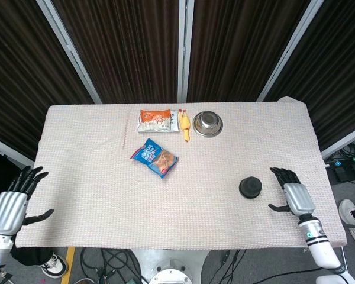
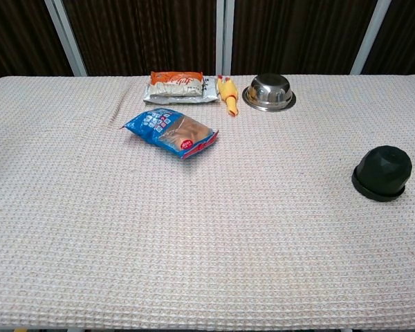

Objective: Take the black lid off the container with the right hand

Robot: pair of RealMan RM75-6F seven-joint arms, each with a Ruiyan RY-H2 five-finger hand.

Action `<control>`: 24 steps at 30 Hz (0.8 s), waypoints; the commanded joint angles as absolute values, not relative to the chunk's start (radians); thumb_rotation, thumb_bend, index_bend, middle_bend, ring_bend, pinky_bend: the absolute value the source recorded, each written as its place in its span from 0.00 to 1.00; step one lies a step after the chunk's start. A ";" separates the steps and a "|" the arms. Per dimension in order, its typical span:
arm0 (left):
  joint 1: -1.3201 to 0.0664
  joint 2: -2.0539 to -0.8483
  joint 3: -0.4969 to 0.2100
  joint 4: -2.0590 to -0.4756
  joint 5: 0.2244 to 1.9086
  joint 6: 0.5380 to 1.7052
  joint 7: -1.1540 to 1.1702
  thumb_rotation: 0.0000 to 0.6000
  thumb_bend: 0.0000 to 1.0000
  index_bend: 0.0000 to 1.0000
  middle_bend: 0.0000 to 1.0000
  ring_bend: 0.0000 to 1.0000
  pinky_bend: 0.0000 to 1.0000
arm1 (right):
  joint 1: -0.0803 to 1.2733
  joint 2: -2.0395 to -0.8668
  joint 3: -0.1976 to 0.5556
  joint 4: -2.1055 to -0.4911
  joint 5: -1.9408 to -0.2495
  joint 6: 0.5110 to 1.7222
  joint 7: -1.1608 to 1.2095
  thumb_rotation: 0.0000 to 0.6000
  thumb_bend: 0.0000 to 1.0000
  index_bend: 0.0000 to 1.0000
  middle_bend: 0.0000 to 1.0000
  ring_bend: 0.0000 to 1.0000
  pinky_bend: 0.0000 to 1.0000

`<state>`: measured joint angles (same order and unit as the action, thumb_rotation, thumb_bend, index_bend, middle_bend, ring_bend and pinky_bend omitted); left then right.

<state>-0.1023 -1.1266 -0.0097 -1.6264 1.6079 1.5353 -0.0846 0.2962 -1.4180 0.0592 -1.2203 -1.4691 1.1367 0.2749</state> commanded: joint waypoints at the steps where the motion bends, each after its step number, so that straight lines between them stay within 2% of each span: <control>1: -0.101 -1.126 -0.010 -1.622 1.609 1.538 -0.092 1.00 0.09 0.16 0.08 0.00 0.15 | 0.325 -1.444 0.063 -1.191 -1.468 1.101 0.292 1.00 0.00 0.00 0.06 0.00 0.00; 24: -0.106 -1.129 -0.008 -1.602 1.604 1.523 -0.111 1.00 0.09 0.16 0.08 0.00 0.15 | 0.403 -1.503 0.076 -1.170 -1.394 0.959 0.291 1.00 0.00 0.00 0.10 0.00 0.00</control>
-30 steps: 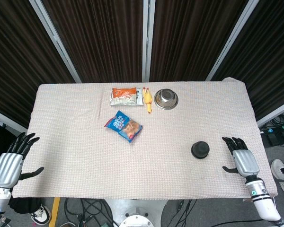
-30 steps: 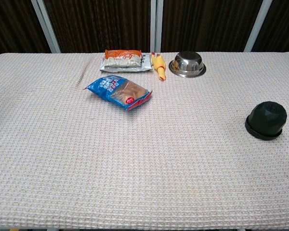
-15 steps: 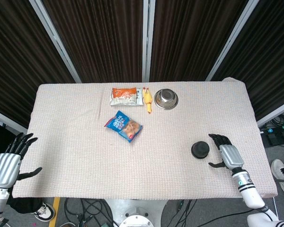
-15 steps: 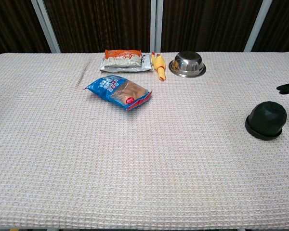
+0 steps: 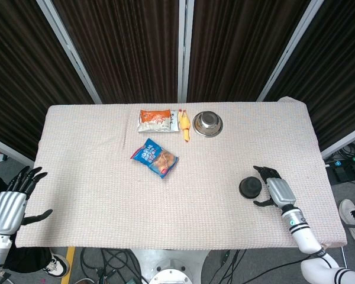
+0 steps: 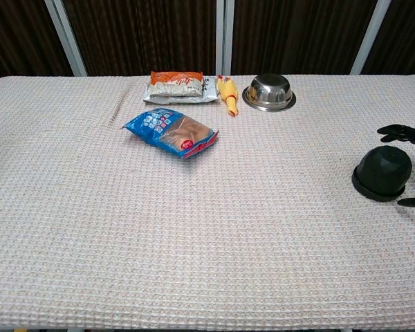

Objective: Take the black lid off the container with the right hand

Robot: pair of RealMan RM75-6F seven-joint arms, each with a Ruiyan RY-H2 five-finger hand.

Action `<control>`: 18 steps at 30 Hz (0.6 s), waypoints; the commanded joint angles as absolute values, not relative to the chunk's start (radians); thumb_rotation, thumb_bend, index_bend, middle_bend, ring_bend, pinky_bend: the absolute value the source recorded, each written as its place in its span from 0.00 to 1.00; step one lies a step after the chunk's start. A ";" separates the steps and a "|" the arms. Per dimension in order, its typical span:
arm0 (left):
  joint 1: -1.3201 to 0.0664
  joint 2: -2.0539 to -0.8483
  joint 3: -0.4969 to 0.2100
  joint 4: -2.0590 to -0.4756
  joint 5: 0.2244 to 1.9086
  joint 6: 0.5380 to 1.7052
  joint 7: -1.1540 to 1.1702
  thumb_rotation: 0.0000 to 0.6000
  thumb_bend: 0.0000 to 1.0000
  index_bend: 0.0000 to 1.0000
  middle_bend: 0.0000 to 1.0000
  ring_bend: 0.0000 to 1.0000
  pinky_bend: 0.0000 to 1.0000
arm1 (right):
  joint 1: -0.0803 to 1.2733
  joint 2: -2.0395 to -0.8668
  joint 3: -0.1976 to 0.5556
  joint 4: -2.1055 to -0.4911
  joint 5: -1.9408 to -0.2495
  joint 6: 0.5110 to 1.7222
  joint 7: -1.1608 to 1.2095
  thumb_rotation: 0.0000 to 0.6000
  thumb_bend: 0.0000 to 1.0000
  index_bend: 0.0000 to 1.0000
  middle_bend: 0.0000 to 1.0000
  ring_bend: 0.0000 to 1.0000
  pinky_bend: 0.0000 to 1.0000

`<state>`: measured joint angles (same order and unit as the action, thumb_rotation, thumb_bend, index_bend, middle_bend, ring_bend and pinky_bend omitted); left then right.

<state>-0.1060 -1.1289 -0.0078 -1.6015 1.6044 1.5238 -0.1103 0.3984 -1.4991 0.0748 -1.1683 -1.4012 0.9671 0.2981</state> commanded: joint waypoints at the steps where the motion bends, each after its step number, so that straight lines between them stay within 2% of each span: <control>1: -0.107 -1.129 -0.007 -1.602 1.604 1.522 -0.112 1.00 0.09 0.16 0.08 0.00 0.15 | 0.405 -1.505 0.076 -1.169 -1.389 0.954 0.286 1.00 0.00 0.00 0.11 0.00 0.00; 18: -0.107 -1.127 -0.007 -1.601 1.606 1.523 -0.117 1.00 0.09 0.16 0.08 0.00 0.15 | 0.420 -1.518 0.079 -1.171 -1.365 0.939 0.273 1.00 0.03 0.00 0.20 0.00 0.00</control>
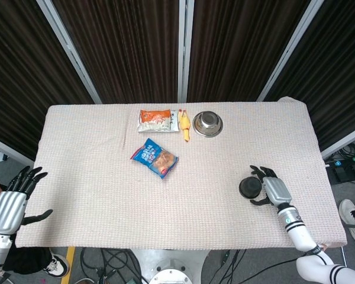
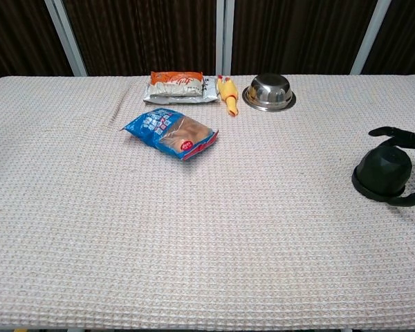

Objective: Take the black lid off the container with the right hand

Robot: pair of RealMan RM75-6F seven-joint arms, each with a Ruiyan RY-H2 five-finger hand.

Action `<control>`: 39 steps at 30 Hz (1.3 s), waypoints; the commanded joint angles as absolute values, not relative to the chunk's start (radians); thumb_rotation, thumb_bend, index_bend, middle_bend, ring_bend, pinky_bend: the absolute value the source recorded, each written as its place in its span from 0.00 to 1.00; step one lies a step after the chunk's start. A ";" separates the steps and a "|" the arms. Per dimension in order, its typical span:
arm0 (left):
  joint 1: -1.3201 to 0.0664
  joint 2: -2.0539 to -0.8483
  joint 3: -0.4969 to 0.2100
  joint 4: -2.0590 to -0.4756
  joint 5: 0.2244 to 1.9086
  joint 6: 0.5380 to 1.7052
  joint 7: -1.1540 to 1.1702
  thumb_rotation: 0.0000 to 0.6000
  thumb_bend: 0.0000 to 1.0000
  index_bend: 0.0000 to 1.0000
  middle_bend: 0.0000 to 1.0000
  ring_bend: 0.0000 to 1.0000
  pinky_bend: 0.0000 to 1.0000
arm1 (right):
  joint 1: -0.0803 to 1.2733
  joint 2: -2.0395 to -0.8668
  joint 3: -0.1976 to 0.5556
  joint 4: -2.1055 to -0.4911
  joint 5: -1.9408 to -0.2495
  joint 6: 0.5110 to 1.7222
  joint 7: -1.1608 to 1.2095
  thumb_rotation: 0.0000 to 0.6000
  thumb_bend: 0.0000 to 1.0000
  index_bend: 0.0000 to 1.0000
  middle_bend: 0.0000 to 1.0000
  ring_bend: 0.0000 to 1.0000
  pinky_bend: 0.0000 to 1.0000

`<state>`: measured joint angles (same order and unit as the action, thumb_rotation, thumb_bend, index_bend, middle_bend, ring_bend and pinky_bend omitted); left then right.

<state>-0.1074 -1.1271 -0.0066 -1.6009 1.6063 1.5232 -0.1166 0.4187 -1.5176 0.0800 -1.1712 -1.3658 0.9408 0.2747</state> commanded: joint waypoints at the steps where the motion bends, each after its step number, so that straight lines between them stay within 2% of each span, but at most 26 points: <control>1: -0.107 -1.127 -0.007 -1.601 1.606 1.523 -0.116 1.00 0.09 0.16 0.08 0.00 0.15 | 0.422 -1.519 0.079 -1.172 -1.365 0.937 0.272 1.00 0.03 0.00 0.20 0.00 0.00; 28: -0.106 -1.129 -0.004 -1.593 1.609 1.525 -0.116 1.00 0.09 0.16 0.08 0.00 0.15 | 0.434 -1.528 0.083 -1.187 -1.338 0.929 0.241 1.00 0.06 0.00 0.23 0.00 0.00; 39: -0.103 -1.129 -0.001 -1.589 1.608 1.526 -0.121 1.00 0.09 0.16 0.08 0.00 0.15 | 0.427 -1.540 0.089 -1.180 -1.334 0.956 0.231 1.00 0.10 0.00 0.33 0.00 0.00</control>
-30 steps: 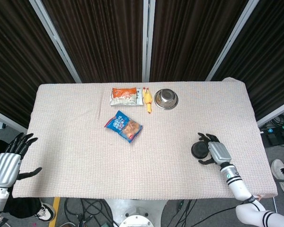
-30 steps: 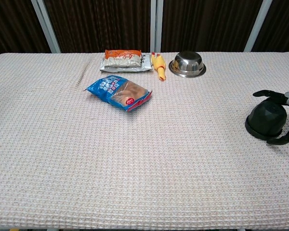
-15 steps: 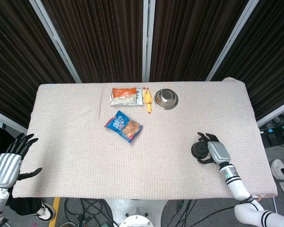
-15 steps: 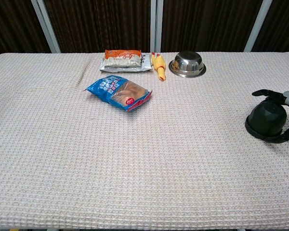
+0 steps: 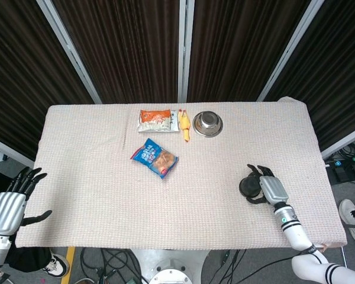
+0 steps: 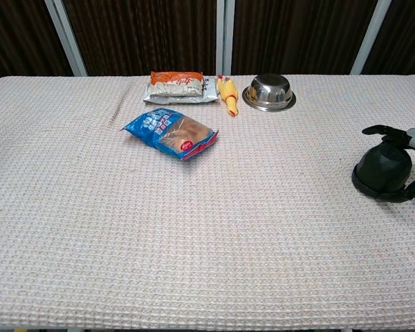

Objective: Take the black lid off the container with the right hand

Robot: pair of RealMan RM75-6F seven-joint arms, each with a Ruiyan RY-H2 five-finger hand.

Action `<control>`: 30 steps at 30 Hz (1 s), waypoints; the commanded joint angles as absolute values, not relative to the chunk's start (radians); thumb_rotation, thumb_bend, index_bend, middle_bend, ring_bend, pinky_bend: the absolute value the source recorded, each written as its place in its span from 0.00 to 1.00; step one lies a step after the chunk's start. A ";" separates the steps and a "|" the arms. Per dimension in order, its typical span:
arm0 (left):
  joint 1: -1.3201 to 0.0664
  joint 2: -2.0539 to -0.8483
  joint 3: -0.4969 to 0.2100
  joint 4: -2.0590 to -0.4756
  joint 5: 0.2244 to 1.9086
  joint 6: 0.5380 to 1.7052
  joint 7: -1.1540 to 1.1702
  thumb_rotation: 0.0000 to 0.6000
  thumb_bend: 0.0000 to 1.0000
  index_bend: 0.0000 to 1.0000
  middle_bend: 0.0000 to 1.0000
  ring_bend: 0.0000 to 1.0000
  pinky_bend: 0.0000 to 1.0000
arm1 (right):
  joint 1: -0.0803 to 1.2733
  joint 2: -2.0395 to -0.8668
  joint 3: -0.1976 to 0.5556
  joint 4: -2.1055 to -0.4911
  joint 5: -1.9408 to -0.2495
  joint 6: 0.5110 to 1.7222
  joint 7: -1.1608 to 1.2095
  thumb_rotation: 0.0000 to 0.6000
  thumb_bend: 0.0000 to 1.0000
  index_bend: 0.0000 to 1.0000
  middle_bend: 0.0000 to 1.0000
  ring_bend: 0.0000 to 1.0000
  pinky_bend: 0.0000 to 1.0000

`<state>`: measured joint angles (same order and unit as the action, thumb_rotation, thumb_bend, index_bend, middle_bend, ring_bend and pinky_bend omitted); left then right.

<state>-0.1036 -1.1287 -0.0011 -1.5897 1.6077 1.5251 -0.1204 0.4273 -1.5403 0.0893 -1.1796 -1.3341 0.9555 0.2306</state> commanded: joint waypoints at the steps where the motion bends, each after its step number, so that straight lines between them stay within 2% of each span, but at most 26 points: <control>1: -0.103 -1.129 -0.001 -1.589 1.607 1.527 -0.123 1.00 0.09 0.16 0.08 0.00 0.15 | 0.427 -1.540 0.089 -1.181 -1.335 0.958 0.231 1.00 0.10 0.00 0.33 0.00 0.00; 8: -0.104 -1.130 -0.002 -1.587 1.608 1.526 -0.125 1.00 0.09 0.16 0.08 0.00 0.15 | 0.424 -1.540 0.092 -1.178 -1.339 0.974 0.233 1.00 0.12 0.09 0.36 0.01 0.00; 15: -0.105 -1.129 -0.002 -1.588 1.609 1.525 -0.126 1.00 0.09 0.16 0.08 0.00 0.15 | 0.419 -1.541 0.103 -1.180 -1.346 1.007 0.243 1.00 0.15 0.29 0.40 0.05 0.00; 17: -0.105 -1.129 -0.002 -1.589 1.609 1.524 -0.125 1.00 0.09 0.16 0.08 0.00 0.15 | 0.417 -1.538 0.108 -1.183 -1.348 1.018 0.245 1.00 0.16 0.32 0.41 0.05 0.00; 24: -0.108 -1.126 -0.005 -1.594 1.610 1.525 -0.121 1.00 0.09 0.16 0.08 0.00 0.15 | 0.410 -1.494 0.129 -1.246 -1.375 1.087 0.258 1.00 0.17 0.35 0.43 0.07 0.00; 30: -0.109 -1.119 -0.006 -1.605 1.614 1.529 -0.113 1.00 0.09 0.16 0.08 0.00 0.15 | 0.392 -1.374 0.169 -1.460 -1.487 1.265 0.248 1.00 0.18 0.36 0.43 0.09 0.00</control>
<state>-0.1084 -1.1199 -0.0062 -1.6047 1.6138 1.5286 -0.1138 0.4039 -1.4384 0.1453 -1.3565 -1.4229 1.1738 0.2557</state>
